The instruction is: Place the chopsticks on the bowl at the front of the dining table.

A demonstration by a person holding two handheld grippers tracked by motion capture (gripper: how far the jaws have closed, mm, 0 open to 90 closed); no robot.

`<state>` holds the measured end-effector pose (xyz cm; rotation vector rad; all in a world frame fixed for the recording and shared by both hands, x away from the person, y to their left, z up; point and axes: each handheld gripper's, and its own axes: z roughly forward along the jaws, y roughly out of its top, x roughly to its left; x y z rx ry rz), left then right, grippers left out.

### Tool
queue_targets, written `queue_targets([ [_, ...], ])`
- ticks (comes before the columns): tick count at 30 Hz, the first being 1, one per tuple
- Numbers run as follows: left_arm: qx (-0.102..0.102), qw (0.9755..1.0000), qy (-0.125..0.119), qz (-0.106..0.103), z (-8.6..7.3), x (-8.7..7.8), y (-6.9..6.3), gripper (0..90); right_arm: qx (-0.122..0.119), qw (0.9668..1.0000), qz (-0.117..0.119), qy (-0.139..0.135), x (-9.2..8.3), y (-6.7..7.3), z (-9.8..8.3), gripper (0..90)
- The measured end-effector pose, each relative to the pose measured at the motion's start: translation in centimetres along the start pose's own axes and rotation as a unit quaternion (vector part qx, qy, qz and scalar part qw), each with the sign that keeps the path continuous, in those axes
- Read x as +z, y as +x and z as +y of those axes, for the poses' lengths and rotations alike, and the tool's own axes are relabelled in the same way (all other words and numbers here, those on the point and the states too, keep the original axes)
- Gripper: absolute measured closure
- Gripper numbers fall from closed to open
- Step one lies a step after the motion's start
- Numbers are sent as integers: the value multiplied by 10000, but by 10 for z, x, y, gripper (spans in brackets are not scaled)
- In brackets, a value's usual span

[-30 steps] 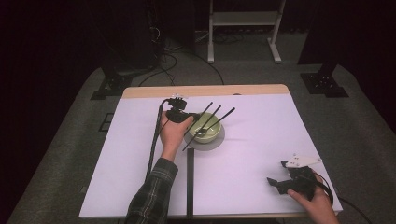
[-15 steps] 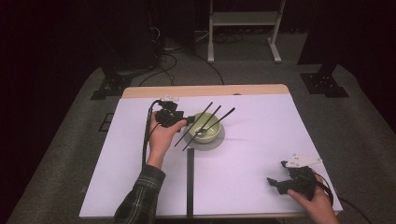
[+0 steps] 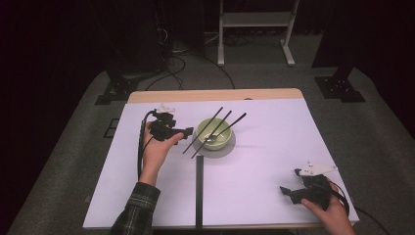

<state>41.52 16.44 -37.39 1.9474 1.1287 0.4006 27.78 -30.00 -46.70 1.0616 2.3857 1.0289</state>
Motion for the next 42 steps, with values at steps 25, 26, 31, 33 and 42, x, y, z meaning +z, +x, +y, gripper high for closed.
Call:
queue_targets([
  [25, 59, 9992, 396, -49, -42, -12, 12, 89, 5, 10000, -1, 5, 0, 0, 0, 106],
  [26, 77, 9991, 400, -79, -43, -12, 11, 89, 6, 10000, -1, 5, 0, 0, 0, 105],
  [31, 112, 9987, 469, -159, -48, -12, 7, 89, 7, 10000, -1, 5, 0, 0, 0, 105],
  [33, 128, 9987, 463, -174, -49, -12, 5, 89, 8, 10000, -2, 6, 0, 0, 0, 106],
  [42, 219, 9978, 538, -320, -54, -7, -7, 89, 5, 10000, -1, 6, 0, 0, 0, 106],
])
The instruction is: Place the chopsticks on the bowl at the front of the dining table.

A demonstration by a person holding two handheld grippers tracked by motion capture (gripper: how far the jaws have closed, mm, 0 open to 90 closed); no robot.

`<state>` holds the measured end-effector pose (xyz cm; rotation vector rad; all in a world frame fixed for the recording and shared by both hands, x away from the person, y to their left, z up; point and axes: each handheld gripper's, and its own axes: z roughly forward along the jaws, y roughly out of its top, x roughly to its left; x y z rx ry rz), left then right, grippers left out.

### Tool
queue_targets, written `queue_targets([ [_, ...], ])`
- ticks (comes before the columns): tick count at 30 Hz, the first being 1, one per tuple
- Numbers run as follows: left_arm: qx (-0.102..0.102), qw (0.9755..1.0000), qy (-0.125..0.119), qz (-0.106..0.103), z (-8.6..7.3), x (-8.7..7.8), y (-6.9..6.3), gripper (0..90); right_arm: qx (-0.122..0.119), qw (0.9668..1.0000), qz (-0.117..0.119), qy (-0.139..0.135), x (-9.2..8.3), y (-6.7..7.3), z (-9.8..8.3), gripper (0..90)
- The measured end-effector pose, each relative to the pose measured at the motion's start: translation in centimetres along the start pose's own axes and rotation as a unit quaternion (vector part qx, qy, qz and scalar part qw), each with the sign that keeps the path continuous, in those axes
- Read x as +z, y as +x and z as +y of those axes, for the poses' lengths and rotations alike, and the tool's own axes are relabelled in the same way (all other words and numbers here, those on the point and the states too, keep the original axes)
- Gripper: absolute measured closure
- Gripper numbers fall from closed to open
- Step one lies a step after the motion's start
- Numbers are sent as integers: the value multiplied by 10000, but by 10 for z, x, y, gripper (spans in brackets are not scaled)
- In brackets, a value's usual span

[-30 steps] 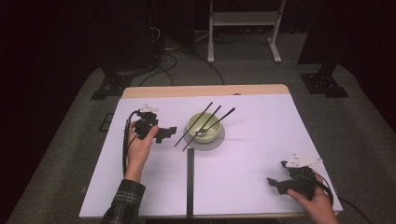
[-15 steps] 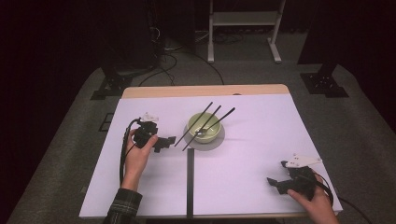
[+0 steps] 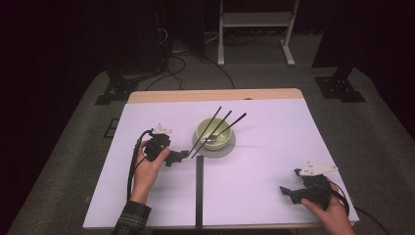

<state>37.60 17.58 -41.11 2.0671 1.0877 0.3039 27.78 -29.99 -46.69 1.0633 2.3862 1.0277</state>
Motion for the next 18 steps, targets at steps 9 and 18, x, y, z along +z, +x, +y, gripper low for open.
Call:
queue_targets([
  [9, 52, 9998, 4, -180, 3, 5, -11, 89, 5, 10000, 3, 4, 0, 0, 0, 105],
  [18, 115, 9993, 32, -343, 5, 10, -22, 89, 4, 10000, 3, 3, 0, 0, 0, 106],
])
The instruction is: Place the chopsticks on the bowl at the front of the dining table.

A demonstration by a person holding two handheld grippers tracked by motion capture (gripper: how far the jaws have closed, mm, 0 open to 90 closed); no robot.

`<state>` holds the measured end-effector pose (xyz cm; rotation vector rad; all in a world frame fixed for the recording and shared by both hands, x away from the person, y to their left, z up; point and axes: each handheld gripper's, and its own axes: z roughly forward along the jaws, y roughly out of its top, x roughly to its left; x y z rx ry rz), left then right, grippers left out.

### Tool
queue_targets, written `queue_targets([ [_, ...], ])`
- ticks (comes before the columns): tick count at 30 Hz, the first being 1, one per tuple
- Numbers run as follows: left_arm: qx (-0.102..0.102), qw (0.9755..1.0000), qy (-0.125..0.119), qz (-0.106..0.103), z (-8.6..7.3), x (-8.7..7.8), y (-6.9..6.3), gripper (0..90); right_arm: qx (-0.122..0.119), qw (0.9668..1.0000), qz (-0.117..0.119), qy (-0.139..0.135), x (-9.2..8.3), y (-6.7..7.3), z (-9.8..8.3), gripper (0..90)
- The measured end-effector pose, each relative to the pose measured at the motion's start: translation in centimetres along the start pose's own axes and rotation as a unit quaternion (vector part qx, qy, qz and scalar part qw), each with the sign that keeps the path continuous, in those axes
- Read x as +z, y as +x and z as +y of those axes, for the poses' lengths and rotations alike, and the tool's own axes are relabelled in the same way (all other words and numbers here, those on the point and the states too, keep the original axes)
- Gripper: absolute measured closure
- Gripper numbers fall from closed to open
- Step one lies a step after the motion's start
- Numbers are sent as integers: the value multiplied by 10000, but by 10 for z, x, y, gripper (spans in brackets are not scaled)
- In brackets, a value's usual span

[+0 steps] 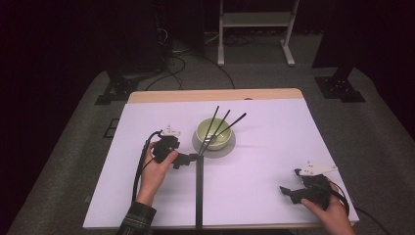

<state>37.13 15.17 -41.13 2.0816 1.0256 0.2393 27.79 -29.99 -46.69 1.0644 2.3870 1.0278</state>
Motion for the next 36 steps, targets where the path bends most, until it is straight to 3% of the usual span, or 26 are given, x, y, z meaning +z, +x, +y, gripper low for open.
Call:
queue_targets([
  [8, 112, 9998, 83, -153, 2, 9, -11, 89, -2, 10000, -2, -1, 0, 0, 0, 105],
  [20, 55, 9999, -118, -45, 12, -5, -3, 89, 3, 10000, 0, 1, 0, 0, 0, 106],
  [36, 56, 9997, -230, -19, 55, 5, 8, 89, 2, 10000, 1, -1, 0, 0, 0, 105],
])
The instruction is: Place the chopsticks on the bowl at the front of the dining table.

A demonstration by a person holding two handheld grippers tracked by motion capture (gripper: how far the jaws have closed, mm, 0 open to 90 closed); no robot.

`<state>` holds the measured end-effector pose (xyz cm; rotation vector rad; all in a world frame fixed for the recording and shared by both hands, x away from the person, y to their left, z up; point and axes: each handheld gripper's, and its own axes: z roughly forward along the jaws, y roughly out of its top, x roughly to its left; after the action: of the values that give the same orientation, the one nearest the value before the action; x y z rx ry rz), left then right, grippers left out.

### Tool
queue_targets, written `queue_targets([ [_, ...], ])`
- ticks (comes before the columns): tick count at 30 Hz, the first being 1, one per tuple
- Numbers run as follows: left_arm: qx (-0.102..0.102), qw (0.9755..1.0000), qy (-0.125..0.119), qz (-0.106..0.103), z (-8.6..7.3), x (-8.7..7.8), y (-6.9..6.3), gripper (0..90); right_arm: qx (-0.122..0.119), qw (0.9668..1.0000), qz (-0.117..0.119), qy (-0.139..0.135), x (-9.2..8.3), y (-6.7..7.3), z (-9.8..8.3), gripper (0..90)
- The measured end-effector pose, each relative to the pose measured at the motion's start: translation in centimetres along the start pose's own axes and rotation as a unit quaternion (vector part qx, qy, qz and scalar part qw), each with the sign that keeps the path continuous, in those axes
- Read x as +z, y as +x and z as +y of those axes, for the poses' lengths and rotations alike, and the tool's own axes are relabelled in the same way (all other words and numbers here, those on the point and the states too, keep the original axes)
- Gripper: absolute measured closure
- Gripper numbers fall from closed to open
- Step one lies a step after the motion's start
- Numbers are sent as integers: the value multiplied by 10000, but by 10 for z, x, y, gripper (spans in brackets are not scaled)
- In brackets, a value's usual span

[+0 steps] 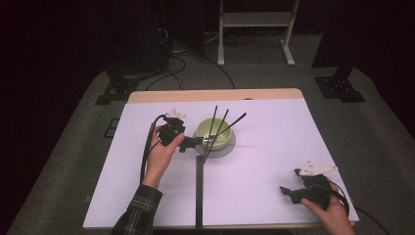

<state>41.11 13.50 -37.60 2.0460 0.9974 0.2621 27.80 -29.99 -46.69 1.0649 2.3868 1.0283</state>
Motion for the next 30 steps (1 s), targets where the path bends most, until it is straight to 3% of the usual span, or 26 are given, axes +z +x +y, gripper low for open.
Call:
queue_targets([
  [5, -25, 10000, -62, -9, 18, 7, 3, 89, 6, 10000, 2, 2, 0, 0, 0, 105],
  [15, 128, 9999, -103, -34, 53, 25, 4, 89, 11, 10000, 5, 1, 0, 0, 0, 105],
  [30, 177, 9998, 83, -37, 81, 73, 3, 89, 12, 10000, 5, 2, 0, 0, 0, 105],
])
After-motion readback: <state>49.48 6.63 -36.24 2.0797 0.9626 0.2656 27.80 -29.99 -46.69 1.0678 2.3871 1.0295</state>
